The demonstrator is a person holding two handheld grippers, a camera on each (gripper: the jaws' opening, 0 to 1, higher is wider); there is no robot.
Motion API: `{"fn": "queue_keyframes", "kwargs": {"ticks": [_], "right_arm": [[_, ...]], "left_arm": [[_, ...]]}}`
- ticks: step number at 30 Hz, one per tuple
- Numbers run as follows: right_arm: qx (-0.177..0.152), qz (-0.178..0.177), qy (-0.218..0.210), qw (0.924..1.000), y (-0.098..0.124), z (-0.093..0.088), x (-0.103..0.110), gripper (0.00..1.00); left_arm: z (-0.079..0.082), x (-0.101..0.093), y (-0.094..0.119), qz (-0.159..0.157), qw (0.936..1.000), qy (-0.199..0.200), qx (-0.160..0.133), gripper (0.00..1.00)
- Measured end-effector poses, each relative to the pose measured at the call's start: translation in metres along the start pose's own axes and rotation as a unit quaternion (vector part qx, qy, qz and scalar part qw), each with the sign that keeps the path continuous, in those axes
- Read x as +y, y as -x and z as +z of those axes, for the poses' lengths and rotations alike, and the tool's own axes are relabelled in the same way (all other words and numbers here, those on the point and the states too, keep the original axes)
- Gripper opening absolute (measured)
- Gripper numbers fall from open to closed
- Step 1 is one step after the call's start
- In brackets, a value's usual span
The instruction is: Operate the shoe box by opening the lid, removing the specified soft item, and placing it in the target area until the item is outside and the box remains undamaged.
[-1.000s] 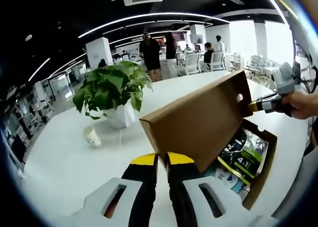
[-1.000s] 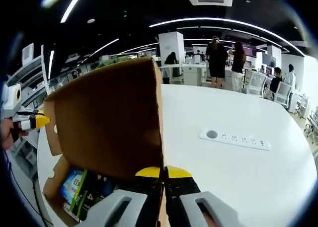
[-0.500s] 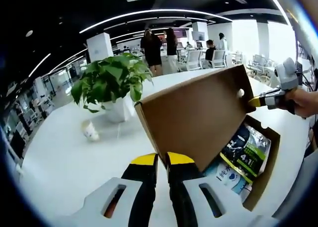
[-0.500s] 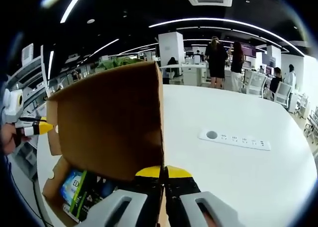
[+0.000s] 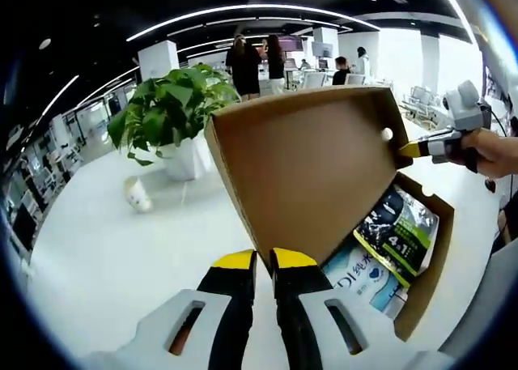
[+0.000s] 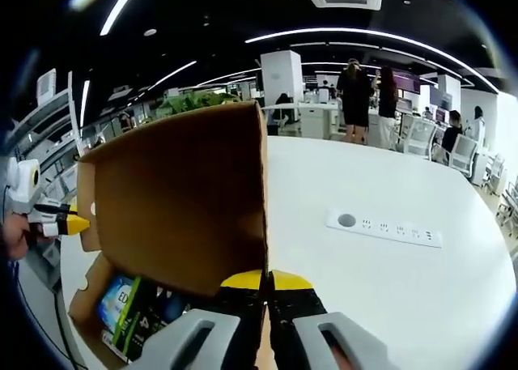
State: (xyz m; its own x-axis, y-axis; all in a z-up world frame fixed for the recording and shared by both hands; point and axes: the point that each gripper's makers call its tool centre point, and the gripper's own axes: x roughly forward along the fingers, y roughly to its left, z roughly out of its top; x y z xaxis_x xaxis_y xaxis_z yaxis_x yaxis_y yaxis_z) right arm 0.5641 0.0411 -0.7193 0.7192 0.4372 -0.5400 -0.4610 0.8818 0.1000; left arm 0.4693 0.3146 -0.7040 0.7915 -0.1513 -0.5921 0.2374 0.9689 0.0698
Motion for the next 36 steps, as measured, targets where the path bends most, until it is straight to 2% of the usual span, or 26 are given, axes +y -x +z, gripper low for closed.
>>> {"fn": "queue_keyframes", "kwargs": {"ticks": [36], "right_arm": [[0.012, -0.005, 0.003, 0.9999, -0.018, 0.002, -0.003, 0.0]], "left_arm": [[-0.001, 0.012, -0.02, -0.001, 0.9997, 0.019, 0.013, 0.05]]}}
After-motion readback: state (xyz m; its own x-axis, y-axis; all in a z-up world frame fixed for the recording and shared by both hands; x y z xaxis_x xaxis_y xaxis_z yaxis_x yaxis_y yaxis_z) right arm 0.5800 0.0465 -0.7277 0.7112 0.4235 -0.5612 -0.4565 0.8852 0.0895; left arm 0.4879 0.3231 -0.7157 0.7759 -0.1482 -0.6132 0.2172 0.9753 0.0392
